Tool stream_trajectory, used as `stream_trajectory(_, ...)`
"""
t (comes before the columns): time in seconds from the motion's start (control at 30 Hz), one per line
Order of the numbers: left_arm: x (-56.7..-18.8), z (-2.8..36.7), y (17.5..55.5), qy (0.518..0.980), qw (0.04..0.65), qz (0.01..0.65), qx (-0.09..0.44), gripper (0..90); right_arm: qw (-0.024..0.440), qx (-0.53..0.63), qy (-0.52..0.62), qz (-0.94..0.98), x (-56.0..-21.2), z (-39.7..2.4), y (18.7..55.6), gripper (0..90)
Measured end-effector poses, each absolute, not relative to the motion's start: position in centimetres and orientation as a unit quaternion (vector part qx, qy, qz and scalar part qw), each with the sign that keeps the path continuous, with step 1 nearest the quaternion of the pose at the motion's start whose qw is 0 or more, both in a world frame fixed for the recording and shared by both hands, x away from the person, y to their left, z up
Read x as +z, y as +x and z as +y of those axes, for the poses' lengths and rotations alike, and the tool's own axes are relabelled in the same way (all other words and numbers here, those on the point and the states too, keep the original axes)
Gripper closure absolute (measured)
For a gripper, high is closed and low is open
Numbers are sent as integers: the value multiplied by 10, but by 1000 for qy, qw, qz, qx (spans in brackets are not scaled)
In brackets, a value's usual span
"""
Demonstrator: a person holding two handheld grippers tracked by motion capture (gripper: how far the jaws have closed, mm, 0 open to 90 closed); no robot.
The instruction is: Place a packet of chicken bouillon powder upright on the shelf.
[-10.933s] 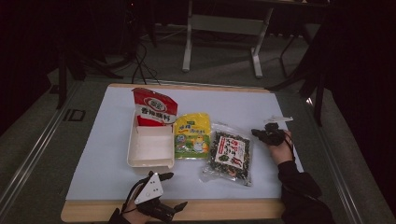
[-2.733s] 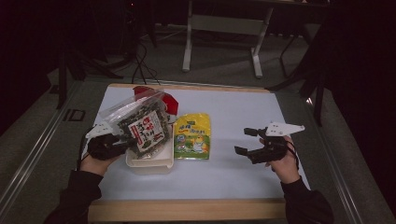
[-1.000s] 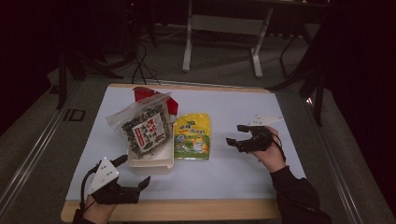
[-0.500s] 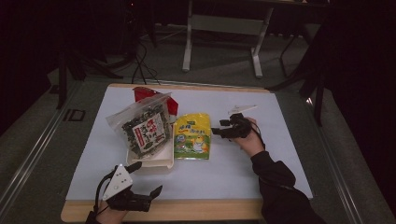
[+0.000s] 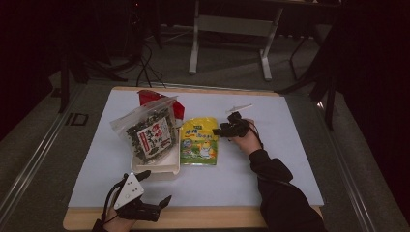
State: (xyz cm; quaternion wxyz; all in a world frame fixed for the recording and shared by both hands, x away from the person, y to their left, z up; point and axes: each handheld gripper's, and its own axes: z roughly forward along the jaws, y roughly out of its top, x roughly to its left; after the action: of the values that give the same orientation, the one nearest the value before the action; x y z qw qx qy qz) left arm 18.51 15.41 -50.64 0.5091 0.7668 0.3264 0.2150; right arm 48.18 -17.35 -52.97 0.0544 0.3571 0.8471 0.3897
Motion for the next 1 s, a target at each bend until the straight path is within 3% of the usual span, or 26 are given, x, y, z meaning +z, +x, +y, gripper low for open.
stream_trajectory(0.2,-508,154,186,769,508,325,211,18,33,367,368,854,-540,-163,501,435)
stream_trajectory(0.3,-509,153,186,771,507,325,207,18,20,367,366,855,-541,-161,505,498)
stream_trajectory(0.4,-510,153,187,773,506,323,205,18,18,363,351,863,-539,-158,504,596)
stream_trajectory(0.53,-510,153,187,773,507,323,204,18,21,356,331,874,-535,-152,500,871)
stream_trajectory(0.57,-510,153,187,773,507,323,204,18,25,351,325,878,-534,-150,499,896)
stream_trajectory(1.0,-507,153,187,770,512,322,205,18,61,364,310,876,-515,-157,482,900)
